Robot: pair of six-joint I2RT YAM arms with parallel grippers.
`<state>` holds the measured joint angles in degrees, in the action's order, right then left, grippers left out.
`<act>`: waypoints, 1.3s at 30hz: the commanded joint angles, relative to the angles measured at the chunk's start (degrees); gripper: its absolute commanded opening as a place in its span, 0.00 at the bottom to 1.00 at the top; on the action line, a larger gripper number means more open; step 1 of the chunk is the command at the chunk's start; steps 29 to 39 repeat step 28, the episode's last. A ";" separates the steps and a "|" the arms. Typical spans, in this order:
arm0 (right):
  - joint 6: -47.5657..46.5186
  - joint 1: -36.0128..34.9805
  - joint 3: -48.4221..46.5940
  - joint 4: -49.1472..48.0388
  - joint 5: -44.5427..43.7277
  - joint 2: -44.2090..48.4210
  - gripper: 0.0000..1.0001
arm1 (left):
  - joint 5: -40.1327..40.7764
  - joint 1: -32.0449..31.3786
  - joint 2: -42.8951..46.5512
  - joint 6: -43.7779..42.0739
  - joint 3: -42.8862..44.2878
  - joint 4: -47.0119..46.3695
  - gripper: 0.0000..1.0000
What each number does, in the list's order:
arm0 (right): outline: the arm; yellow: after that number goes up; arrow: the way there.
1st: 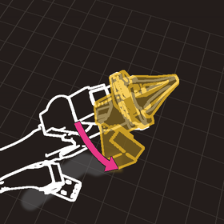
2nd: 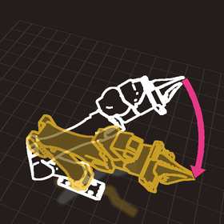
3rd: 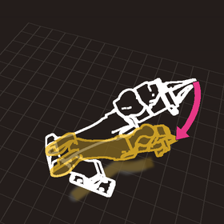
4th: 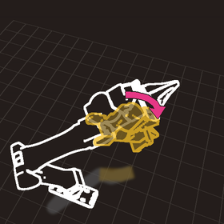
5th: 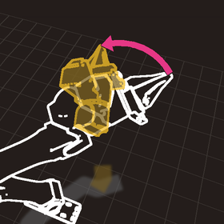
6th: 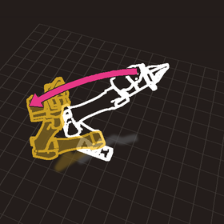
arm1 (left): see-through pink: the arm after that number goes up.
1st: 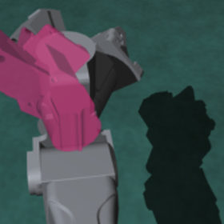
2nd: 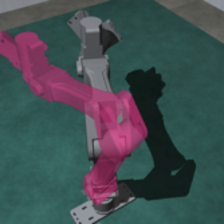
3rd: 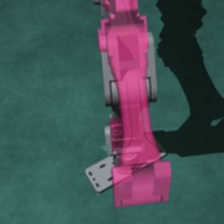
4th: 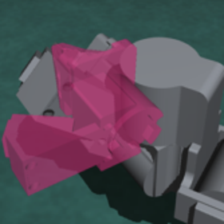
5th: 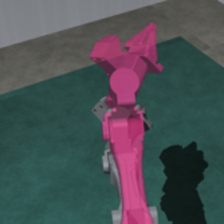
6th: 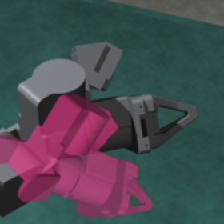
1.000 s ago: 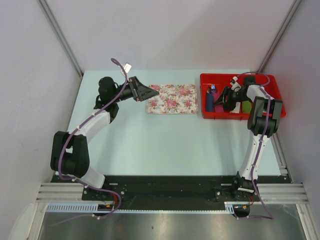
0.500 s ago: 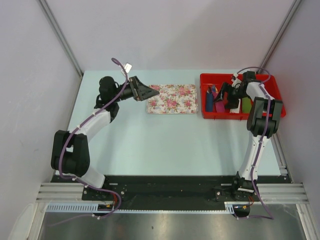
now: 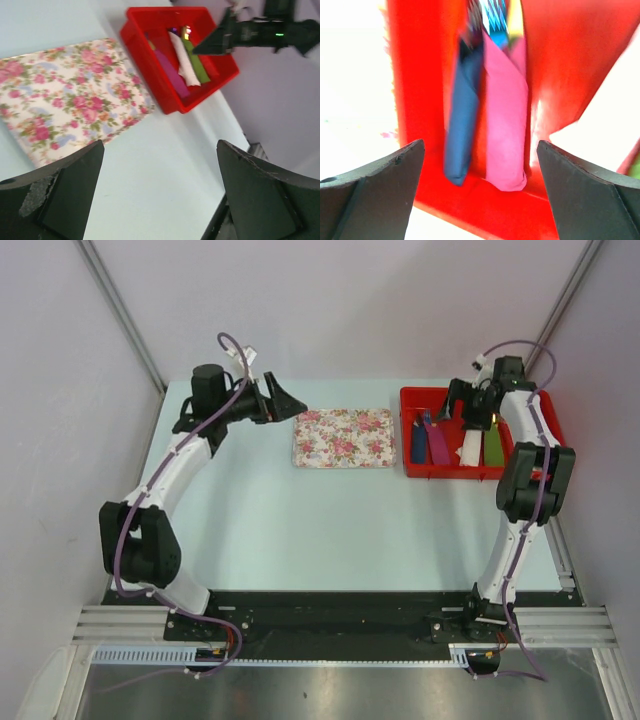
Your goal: Place the utensils on the paper napkin and roll it up
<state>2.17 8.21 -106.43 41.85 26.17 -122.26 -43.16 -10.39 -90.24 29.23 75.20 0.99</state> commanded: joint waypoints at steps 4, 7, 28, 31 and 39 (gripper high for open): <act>-0.68 -1.61 -6.07 -3.26 2.83 12.56 1.00 | 8.17 3.89 -1.70 -12.09 11.72 23.16 1.00; -1.20 -4.24 -2.74 -2.74 3.71 17.04 1.00 | 11.07 5.12 -1.52 -15.78 14.35 28.87 1.00; -3.67 -14.37 40.08 -11.78 1.42 47.81 1.00 | 33.13 5.12 21.85 -27.47 -11.04 34.34 1.00; -3.67 -14.37 40.08 -11.78 1.42 47.81 1.00 | 33.13 5.12 21.85 -27.47 -11.04 34.34 1.00; -3.67 -14.37 40.08 -11.78 1.42 47.81 1.00 | 33.13 5.12 21.85 -27.47 -11.04 34.34 1.00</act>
